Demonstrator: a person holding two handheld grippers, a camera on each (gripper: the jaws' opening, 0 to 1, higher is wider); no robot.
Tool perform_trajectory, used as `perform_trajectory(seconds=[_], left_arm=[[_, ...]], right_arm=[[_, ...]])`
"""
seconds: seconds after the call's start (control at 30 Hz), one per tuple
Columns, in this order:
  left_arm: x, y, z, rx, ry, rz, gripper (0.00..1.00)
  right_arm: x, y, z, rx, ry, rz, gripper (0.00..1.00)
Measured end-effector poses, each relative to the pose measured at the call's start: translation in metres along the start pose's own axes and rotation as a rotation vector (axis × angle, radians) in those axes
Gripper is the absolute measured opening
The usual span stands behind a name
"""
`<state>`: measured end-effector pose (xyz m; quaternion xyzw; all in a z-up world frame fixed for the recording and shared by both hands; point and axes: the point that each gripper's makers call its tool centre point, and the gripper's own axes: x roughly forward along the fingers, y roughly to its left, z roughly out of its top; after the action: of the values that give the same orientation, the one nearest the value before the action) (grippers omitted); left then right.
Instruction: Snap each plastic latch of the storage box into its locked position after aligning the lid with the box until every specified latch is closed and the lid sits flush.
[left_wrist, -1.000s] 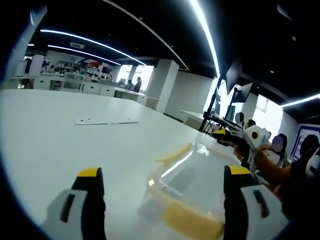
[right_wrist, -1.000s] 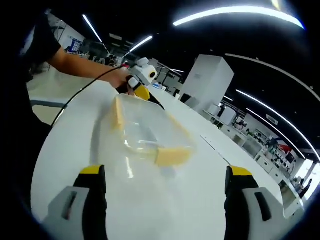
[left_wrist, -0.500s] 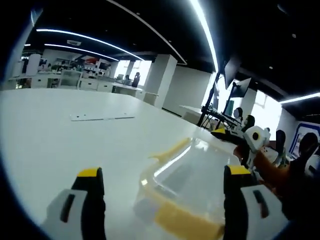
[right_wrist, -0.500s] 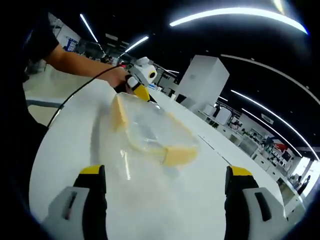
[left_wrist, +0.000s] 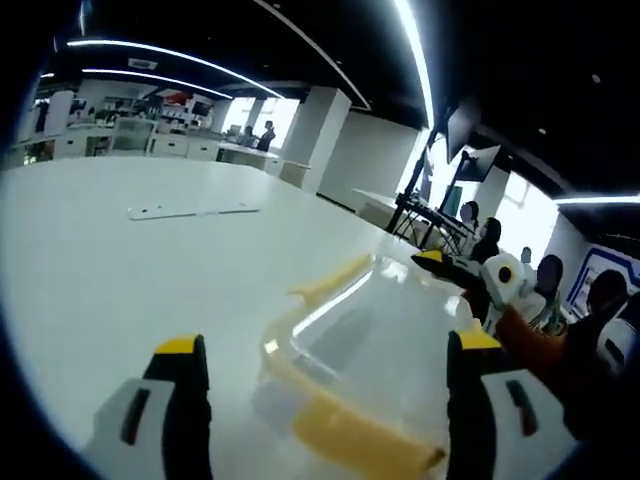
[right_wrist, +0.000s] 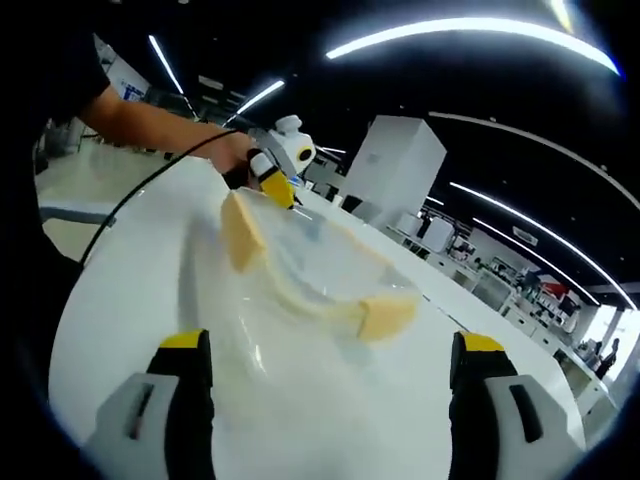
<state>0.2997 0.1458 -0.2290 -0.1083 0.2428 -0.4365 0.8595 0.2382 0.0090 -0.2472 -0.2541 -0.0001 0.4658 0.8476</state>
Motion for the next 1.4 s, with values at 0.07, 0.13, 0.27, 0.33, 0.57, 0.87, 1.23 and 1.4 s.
perform_trajectory(seconds=[0.07, 0.13, 0.27, 0.33, 0.57, 0.87, 1.23, 1.4], left_arm=[[0.0, -0.002, -0.002, -0.023, 0.005, -0.015, 0.97], [0.0, -0.005, -0.003, -0.036, 0.004, -0.032, 0.92], [0.0, -0.007, -0.004, -0.049, 0.004, -0.042, 0.88], [0.0, -0.008, -0.005, -0.061, 0.007, -0.045, 0.87], [0.001, -0.008, -0.011, -0.125, 0.022, -0.05, 0.87], [0.002, -0.011, -0.017, -0.191, 0.042, -0.079, 0.89], [0.003, -0.015, -0.021, -0.205, 0.053, -0.096, 0.91], [0.005, -0.028, -0.026, -0.135, 0.084, -0.115, 1.0]], right_arm=[[0.003, 0.004, 0.002, -0.003, -0.003, -0.007, 1.0], [0.006, 0.006, 0.003, 0.012, -0.009, -0.016, 1.0], [0.009, 0.01, 0.008, 0.032, -0.031, -0.034, 1.0], [0.011, 0.01, 0.01, 0.034, -0.035, -0.059, 1.0], [0.02, 0.014, 0.011, 0.058, -0.03, -0.092, 1.0], [0.025, 0.017, 0.008, 0.101, -0.014, -0.099, 1.0], [0.028, 0.019, 0.012, 0.104, -0.012, -0.128, 0.99], [0.032, 0.018, 0.01, 0.082, 0.016, -0.157, 1.0]])
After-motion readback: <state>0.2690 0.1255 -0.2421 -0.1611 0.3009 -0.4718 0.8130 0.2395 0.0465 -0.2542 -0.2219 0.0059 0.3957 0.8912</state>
